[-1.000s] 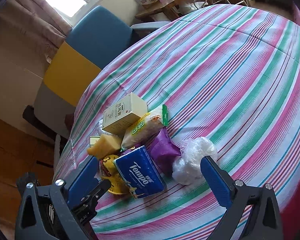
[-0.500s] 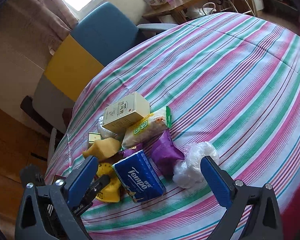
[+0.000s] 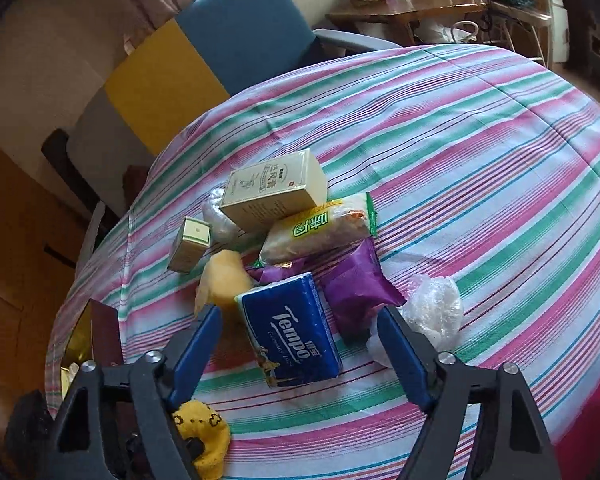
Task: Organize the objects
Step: 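Grasp the yellow knitted pouch with the left gripper while the right gripper grasps the blue Tempo tissue pack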
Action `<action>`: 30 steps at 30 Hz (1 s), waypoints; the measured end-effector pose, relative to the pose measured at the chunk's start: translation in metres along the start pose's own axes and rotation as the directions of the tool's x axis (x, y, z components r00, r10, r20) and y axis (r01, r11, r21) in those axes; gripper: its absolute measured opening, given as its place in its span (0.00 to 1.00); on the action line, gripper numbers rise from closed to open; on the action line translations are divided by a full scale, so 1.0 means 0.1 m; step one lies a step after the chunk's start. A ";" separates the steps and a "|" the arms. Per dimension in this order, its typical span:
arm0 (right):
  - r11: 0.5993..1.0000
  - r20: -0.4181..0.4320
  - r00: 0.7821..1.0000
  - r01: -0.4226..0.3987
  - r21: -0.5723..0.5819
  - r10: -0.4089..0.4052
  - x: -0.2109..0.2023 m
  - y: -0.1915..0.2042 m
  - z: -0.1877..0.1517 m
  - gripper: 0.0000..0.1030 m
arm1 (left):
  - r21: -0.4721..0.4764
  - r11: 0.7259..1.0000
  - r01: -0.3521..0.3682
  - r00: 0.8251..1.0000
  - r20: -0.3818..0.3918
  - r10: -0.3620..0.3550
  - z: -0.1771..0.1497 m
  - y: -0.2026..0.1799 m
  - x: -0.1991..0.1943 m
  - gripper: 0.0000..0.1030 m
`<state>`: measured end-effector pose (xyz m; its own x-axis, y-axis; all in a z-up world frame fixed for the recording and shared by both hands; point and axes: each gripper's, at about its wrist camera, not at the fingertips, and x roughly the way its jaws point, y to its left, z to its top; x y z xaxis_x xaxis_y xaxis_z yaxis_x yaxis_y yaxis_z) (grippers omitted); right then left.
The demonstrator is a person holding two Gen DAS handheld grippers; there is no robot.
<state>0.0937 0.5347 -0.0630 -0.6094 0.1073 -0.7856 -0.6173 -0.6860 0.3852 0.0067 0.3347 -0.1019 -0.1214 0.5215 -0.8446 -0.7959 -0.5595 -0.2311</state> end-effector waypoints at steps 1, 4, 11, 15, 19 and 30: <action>1.000 -0.009 1.000 0.009 -0.020 -0.009 0.02 0.03 -0.01 0.72 | 0.000 1.000 0.000 1.000 0.002 0.000 0.01 0.01 0.01 0.33; 0.997 -0.036 0.999 0.026 -0.068 -0.028 0.11 0.12 -0.03 0.72 | -0.004 1.000 0.003 1.000 0.008 -0.003 0.00 0.03 0.03 0.33; 0.988 -0.083 0.991 0.093 -0.123 -0.104 0.28 0.17 -0.04 0.73 | -0.021 1.000 0.016 1.000 0.019 -0.016 -0.02 0.06 0.04 0.33; 0.982 -0.093 0.986 0.126 -0.141 -0.140 0.35 0.19 -0.04 0.73 | -0.024 1.000 0.019 1.000 0.025 -0.018 -0.04 0.06 0.02 0.33; 0.971 -0.084 0.980 0.162 -0.178 -0.179 0.40 0.23 -0.04 0.73 | -0.025 0.999 0.020 0.999 0.036 -0.019 -0.05 0.05 -0.02 0.33; 0.931 -0.053 0.977 0.182 -0.315 -0.209 0.45 0.44 -0.08 0.50 | -0.008 0.998 0.069 0.995 0.069 -0.069 -0.12 -0.01 -0.32 0.32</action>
<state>0.0425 0.5037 -0.0851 -0.4399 0.2099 -0.8732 -0.5290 -0.8463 0.0631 0.0191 0.3107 -0.0806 -0.1071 0.6020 -0.7913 -0.7974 -0.5274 -0.2932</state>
